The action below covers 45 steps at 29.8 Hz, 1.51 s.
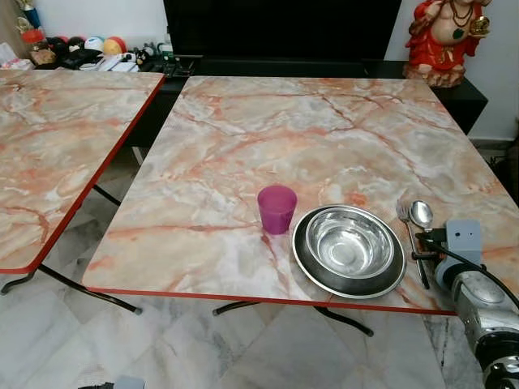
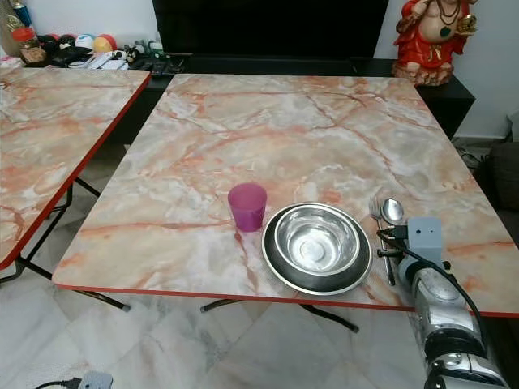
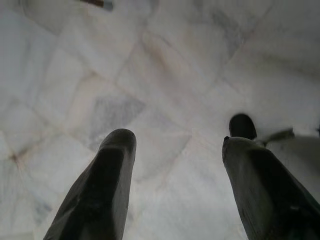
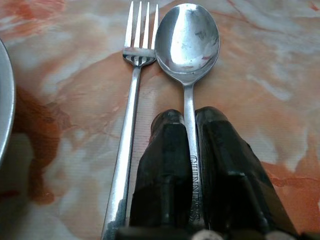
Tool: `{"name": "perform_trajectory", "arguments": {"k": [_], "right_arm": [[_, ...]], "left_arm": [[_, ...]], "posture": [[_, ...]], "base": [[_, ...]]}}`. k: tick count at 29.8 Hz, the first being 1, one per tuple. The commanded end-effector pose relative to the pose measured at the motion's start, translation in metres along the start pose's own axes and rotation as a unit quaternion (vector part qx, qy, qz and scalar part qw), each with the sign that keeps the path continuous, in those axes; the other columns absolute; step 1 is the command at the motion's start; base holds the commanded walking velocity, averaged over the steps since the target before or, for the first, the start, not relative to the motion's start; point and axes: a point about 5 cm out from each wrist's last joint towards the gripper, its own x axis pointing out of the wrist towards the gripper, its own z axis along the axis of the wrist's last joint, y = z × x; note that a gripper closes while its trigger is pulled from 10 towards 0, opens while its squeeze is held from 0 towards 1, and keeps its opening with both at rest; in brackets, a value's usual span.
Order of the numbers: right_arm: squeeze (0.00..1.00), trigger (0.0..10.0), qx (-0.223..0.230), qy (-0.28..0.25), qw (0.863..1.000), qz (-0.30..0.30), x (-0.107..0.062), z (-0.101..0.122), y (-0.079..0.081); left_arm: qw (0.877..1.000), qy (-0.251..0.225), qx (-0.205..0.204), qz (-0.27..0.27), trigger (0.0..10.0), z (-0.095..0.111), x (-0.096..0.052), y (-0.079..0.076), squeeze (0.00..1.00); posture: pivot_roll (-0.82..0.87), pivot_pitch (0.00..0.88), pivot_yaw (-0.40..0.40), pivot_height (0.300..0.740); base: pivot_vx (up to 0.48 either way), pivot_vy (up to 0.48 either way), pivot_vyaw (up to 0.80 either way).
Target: Setting the table
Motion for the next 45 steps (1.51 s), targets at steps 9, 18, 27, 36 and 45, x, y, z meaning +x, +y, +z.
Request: {"name": "perform_trajectory", "arguments": {"k": [9, 18, 27, 36, 45], "right_arm": [[0.77, 10.0, 0.008, 0.020, 1.000, 0.001, -0.002, -0.010, 0.000], [0.00, 10.0, -0.009, 0.025, 1.000, -0.010, -0.002, -0.011, -0.003], [0.00, 10.0, -0.010, 0.021, 1.000, -0.015, -0.002, -0.009, -0.004], [0.00, 10.0, -0.006, -0.036, 0.999, -0.023, 0.000, 0.012, -0.005], [0.00, 10.0, -0.005, -0.083, 0.996, -0.022, 0.001, 0.027, -0.003]], "left_arm": [[1.000, -0.005, 0.002, 0.000, 10.0, 0.000, 0.000, -0.001, 0.00], [1.000, -0.010, 0.002, -0.007, 10.0, 0.003, 0.000, -0.004, 0.00], [1.000, -0.014, 0.003, -0.011, 10.0, 0.005, 0.001, -0.006, 0.00], [1.000, -0.013, 0.003, -0.012, 10.0, 0.005, 0.000, -0.005, 0.00], [1.000, -0.014, 0.004, -0.007, 10.0, 0.005, 0.000, -0.003, 0.00]], "posture": [[0.02, 0.135, 0.034, 0.740], [0.02, 0.134, 0.034, 0.740], [0.02, 0.135, 0.034, 0.740], [0.01, 0.135, 0.036, 0.740], [0.01, 0.133, 0.038, 0.740]], "base": [[0.000, 0.000, 0.00], [0.000, 0.000, 0.00], [0.000, 0.000, 0.00], [0.000, 0.000, 0.00], [0.000, 0.000, 0.00]]}}
